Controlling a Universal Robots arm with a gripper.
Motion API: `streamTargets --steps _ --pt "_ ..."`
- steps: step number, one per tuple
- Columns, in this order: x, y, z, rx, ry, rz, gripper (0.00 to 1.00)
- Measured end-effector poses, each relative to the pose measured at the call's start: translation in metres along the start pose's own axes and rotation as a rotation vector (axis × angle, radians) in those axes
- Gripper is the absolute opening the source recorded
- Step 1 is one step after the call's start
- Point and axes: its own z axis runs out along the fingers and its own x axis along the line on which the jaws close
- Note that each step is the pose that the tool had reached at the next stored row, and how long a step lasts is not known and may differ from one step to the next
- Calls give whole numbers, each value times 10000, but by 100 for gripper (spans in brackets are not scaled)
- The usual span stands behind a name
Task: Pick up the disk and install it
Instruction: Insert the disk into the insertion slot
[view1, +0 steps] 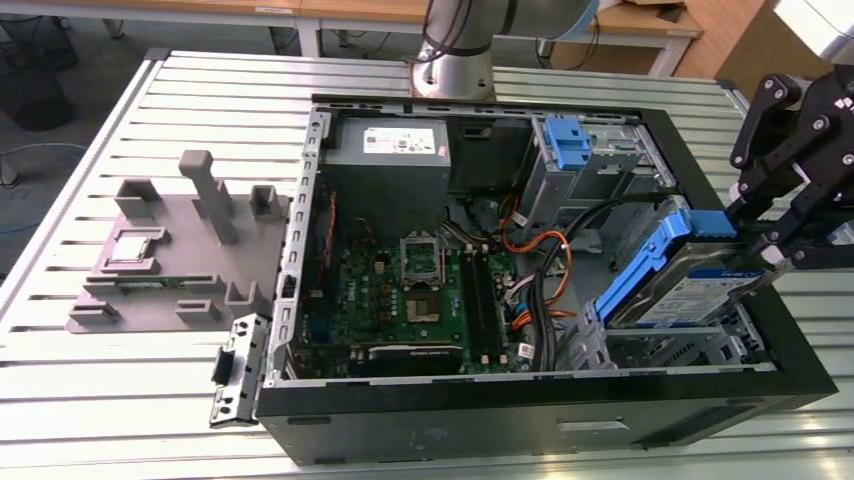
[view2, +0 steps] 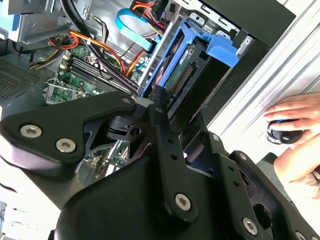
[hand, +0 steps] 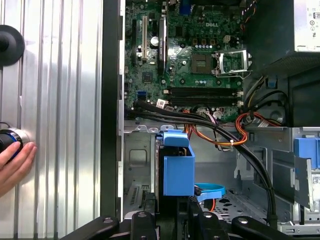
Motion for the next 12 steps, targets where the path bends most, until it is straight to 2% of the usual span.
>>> streamTargets --steps 3,12 --pt "3 0 11 0 -7 0 35" --pt "20 -6 168 0 -3 0 35"
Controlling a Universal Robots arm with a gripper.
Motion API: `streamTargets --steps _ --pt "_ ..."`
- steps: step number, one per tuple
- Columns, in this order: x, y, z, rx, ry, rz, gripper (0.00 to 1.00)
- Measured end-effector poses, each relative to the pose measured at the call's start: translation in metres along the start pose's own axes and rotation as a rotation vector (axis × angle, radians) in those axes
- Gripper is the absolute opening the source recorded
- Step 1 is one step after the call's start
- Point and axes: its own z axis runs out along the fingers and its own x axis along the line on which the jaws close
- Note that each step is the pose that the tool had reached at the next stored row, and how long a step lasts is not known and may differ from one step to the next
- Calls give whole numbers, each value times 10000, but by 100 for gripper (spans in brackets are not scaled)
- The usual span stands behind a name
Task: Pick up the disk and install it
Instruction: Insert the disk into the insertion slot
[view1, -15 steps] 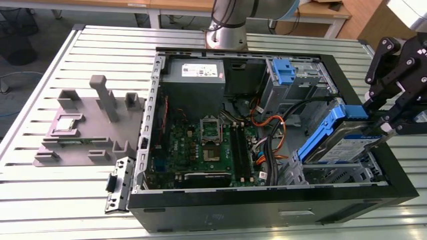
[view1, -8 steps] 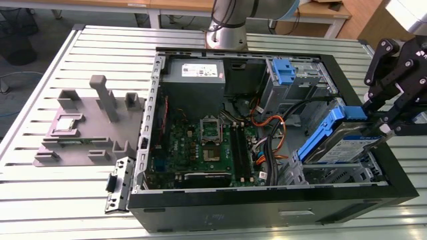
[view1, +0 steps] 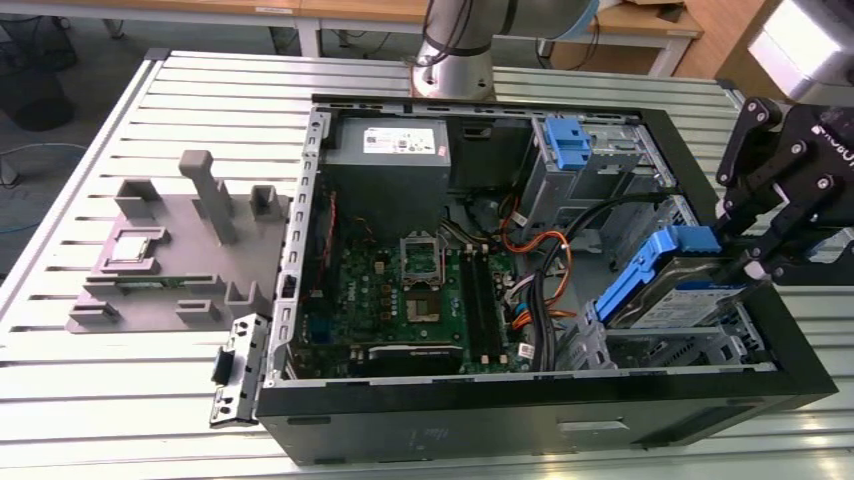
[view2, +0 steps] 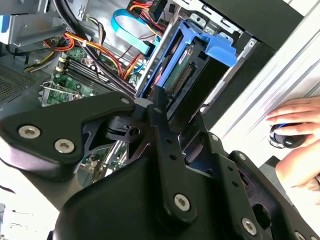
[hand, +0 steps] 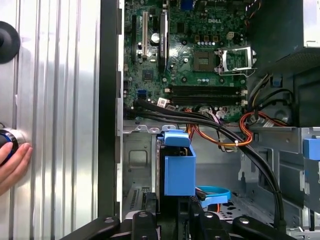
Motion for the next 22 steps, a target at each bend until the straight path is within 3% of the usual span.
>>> streamTargets --steps 22 --pt "55 -14 384 -2 7 0 35"
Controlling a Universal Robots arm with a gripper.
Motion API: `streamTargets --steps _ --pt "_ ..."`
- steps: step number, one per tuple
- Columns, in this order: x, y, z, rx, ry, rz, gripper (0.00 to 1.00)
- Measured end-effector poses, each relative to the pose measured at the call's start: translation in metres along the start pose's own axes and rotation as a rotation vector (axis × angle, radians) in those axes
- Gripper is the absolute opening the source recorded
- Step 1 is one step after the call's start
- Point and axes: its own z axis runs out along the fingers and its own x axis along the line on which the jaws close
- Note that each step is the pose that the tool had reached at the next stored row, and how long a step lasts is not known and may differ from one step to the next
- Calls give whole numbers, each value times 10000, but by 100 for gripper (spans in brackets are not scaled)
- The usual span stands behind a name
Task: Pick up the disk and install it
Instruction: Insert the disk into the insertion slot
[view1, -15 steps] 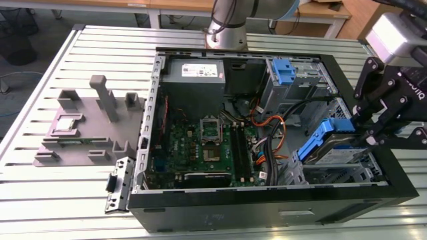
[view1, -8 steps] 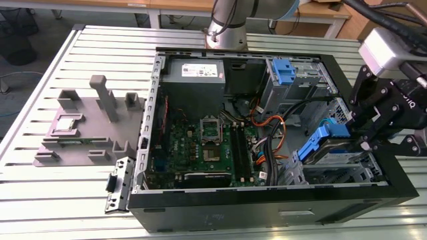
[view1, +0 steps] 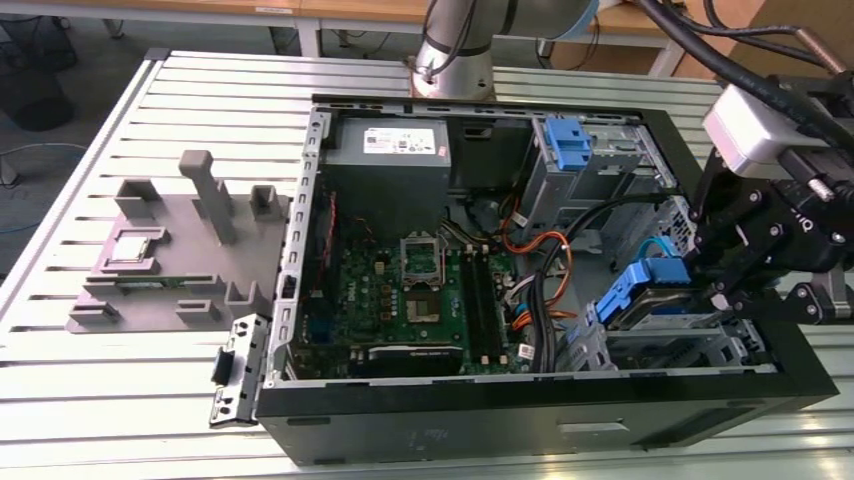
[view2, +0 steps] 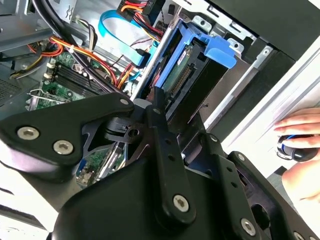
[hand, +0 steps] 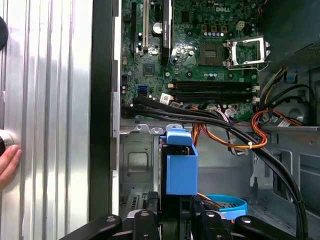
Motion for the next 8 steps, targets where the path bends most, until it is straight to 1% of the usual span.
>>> streamTargets --steps 8 --pt "3 0 16 0 -5 1 36"
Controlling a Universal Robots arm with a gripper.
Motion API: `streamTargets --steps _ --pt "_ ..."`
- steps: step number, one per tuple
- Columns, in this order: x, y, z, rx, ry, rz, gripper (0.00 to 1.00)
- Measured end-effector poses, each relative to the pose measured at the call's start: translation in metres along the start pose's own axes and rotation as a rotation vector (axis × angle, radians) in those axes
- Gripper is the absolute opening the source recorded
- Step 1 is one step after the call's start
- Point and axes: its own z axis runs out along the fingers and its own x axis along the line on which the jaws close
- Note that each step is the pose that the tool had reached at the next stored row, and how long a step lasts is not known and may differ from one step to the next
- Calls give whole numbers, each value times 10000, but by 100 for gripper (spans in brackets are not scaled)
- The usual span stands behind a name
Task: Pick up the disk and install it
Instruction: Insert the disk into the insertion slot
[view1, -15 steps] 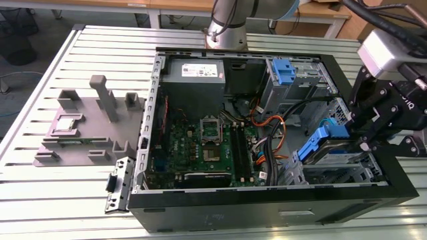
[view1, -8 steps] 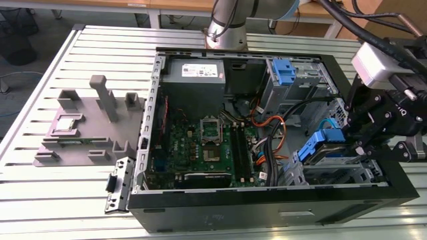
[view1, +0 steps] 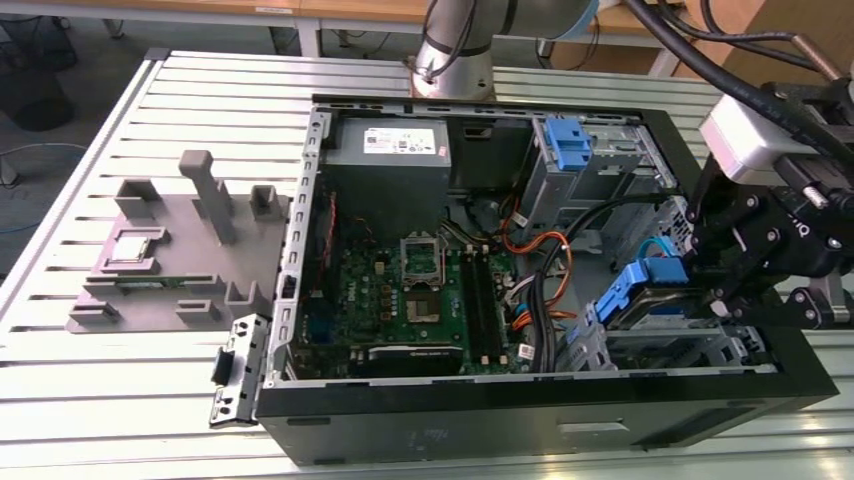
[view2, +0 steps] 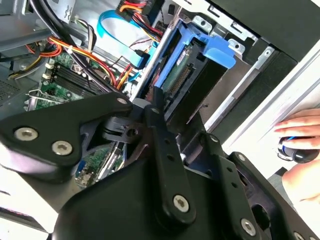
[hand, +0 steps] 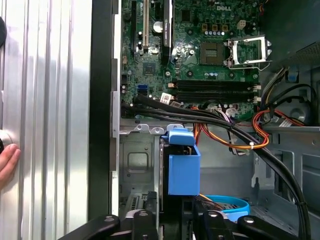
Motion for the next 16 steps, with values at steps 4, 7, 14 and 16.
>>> streamTargets --steps 4,7,14,16 --pt "-1 0 -5 0 10 0 42" --pt "-1 0 -5 -1 13 0 42" --pt "-2 0 -4 -1 15 0 42" --pt "-2 0 -6 -1 23 1 36"
